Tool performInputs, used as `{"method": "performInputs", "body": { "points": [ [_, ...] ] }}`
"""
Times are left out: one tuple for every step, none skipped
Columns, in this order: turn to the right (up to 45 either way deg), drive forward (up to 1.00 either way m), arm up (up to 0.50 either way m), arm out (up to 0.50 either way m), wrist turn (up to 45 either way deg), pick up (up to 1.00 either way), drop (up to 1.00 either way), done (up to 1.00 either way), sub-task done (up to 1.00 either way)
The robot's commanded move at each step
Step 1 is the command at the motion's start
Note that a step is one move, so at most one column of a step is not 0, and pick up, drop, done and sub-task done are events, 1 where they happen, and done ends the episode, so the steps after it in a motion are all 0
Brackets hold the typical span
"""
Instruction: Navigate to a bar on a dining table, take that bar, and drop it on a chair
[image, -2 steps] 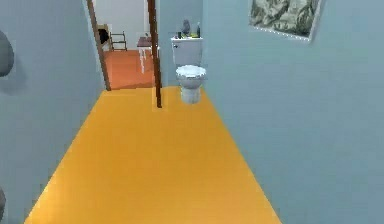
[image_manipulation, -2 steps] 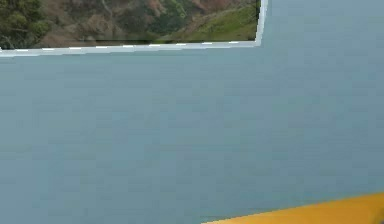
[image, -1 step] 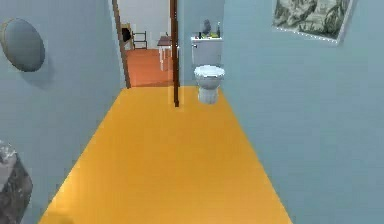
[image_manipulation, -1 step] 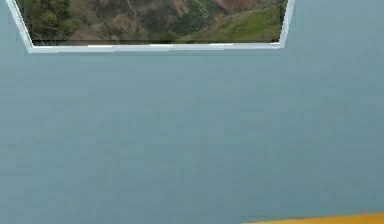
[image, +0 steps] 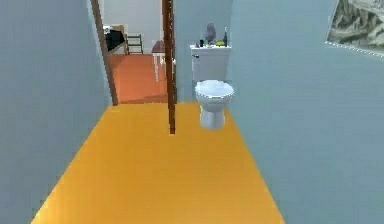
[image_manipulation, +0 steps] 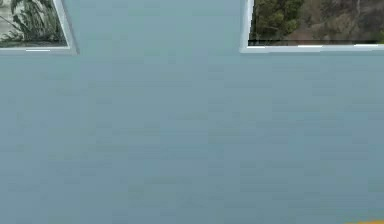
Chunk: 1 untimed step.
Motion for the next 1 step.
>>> {"method": "performInputs", "body": {
  "points": [
    [-21.0, 0.00, 0.00, 0.00, 0.0, 0.00, 0.00, 0.00, 0.00]
  ]
}}
